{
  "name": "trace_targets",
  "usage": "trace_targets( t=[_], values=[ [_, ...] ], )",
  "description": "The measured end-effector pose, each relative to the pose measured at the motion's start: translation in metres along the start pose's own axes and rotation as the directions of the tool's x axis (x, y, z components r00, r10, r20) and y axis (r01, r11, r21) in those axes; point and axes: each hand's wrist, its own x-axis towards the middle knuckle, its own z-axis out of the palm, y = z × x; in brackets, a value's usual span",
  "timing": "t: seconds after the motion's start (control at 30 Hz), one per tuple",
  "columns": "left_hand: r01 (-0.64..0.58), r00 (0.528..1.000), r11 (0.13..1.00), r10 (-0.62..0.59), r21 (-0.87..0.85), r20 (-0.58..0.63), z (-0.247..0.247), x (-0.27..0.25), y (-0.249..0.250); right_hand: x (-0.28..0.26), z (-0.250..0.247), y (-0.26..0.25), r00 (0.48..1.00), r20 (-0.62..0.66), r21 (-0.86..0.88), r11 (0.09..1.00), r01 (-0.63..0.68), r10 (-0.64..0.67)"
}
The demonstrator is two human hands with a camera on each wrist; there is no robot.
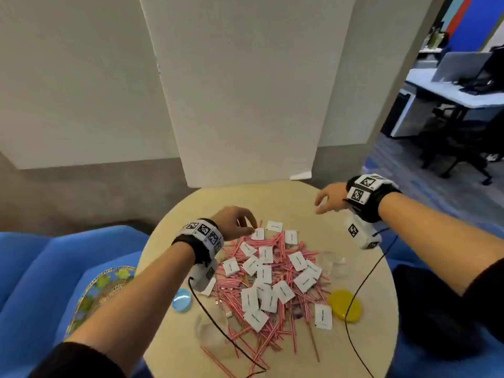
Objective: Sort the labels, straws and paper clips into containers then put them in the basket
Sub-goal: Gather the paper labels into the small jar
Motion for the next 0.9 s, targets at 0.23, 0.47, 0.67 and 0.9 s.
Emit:
trace_targets(
  t=[0.23,0.47,0.67,0.9],
  values=[
    [0.571,0.793,0.781,-0.604,0.254,0.076,0.132,-0.036,-0.084,0.019,0.118,0.034,0.984,0.162,-0.024,0.997,-0.073,0.076],
    [0.817,0.537,0.534,-0.842,0.216,0.051,0.175,-0.083,-0.122,0.022,0.227,0.041,0.936,0.35,0.014,0.998,-0.055,0.047],
    [0.87,0.488,0.492,-0.865,0.01,0.116,0.186,-0.095,-0.134,0.025,0.277,0.044,0.968,0.248,-0.039,0.999,-0.028,0.037],
    [0.7,0.626,0.591,-0.778,-0.402,-0.052,0.156,-0.028,-0.099,0.038,0.283,0.05,0.969,0.246,-0.129,0.991,0.035,-0.002]
  ],
)
